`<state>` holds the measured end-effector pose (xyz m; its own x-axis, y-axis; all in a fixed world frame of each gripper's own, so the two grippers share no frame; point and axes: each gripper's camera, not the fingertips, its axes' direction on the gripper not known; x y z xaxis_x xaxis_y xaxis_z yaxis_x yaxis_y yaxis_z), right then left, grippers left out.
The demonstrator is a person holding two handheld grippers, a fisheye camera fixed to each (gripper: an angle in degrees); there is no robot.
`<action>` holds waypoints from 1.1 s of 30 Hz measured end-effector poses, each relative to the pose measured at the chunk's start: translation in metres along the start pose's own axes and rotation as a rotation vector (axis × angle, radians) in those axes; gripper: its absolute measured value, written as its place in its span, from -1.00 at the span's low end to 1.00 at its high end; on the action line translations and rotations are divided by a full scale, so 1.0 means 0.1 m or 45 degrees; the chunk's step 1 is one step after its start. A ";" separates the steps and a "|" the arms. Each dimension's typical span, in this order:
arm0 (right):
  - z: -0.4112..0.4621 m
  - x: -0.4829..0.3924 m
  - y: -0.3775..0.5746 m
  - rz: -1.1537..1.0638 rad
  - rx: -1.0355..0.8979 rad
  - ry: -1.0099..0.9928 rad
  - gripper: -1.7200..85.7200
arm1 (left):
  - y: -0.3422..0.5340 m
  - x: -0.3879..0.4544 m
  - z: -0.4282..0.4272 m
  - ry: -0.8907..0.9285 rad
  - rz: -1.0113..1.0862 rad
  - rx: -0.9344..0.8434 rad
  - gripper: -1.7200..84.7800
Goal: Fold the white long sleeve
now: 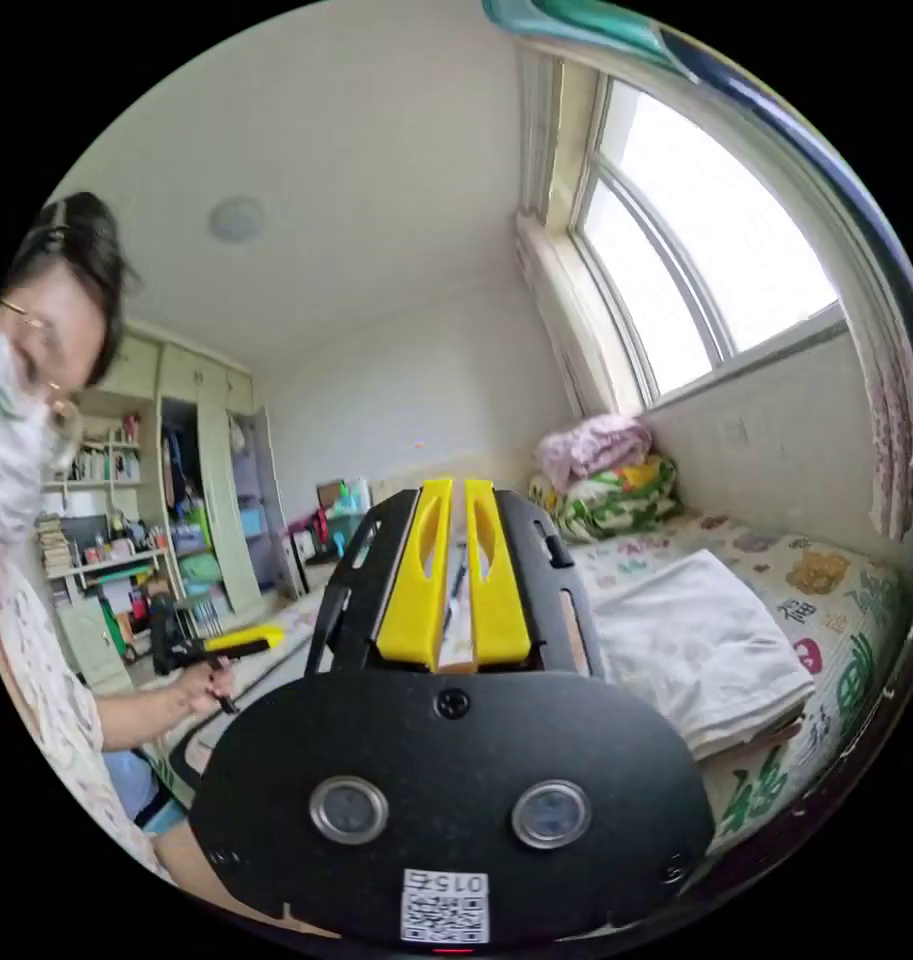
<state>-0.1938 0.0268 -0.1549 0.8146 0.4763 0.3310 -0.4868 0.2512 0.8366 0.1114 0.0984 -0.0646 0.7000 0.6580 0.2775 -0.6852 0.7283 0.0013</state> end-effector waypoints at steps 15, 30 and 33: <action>4.82 -0.09 -1.35 -0.149 -0.846 0.330 -0.68 | 0.40 0.68 2.86 0.393 0.027 -0.213 -0.78; 4.18 -0.26 -3.35 0.389 -0.606 0.159 -0.93 | 0.38 0.80 4.91 0.445 -0.162 -0.314 -0.75; 3.80 -0.30 -3.66 0.474 -0.509 0.170 -0.94 | 0.30 0.87 5.48 0.463 -0.238 -0.355 -0.74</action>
<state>0.0794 -0.3995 -0.3049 0.5306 0.6900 0.4924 -0.8366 0.3330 0.4350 0.0416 0.0731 0.4863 0.8648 0.4990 -0.0561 -0.4959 0.8311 -0.2519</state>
